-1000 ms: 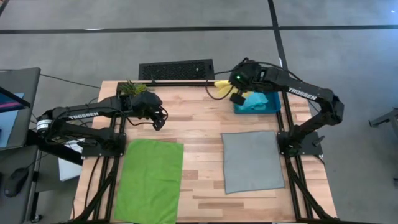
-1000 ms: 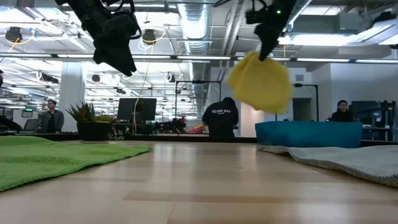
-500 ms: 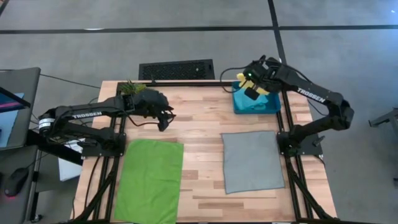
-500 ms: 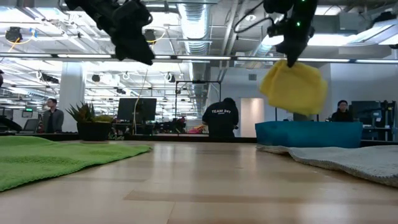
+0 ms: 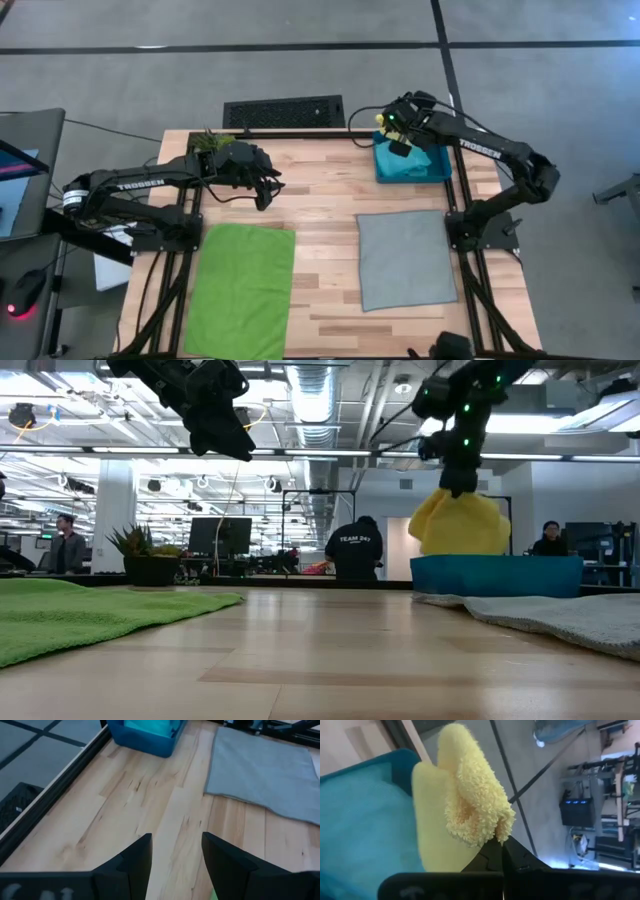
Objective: Fold microfiber towels
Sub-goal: Stack the yellow microfiber cloth on top of the blue microfiber cloth in the blue bin
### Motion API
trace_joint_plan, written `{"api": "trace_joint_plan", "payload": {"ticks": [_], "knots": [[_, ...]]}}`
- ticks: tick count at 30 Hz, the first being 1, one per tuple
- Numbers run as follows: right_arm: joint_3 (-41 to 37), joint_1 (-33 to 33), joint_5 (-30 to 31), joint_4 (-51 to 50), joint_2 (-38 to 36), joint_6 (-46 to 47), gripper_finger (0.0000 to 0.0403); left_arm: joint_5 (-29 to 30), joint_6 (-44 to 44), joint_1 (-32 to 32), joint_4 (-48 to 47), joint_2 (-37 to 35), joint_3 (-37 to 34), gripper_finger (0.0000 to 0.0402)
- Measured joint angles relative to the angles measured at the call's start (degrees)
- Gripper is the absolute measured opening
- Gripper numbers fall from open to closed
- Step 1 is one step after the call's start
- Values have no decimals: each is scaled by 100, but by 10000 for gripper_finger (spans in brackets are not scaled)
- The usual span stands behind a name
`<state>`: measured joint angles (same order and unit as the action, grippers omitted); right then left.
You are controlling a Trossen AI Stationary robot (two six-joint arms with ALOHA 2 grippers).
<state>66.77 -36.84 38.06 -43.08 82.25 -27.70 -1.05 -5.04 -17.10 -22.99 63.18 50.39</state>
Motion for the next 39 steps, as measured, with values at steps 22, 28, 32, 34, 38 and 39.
{"api": "trace_joint_plan", "payload": {"ticks": [22, 28, 32, 34, 38, 39], "knots": [[-153, -126, -108, 715, 230, -1286, 0, 28, 40, -17, -1, -2, -2, 164], [-258, -75, -527, 318, 230, -1163, 0, 32, 40, -17, -1, -2, -2, 164], [-531, -62, -612, 280, 230, -1178, 0, 34, 38, -17, -1, -2, -2, 164], [-691, -25, -726, 249, 230, -1176, 2, 34, 38, -17, -1, -2, -2, 164], [-863, 174, -820, 262, 230, -1176, 3, 35, 37, -17, -1, -2, -3, 164], [-884, 232, -828, 259, 230, -1176, 2, 36, 36, -17, -1, -2, -2, 164]]}}
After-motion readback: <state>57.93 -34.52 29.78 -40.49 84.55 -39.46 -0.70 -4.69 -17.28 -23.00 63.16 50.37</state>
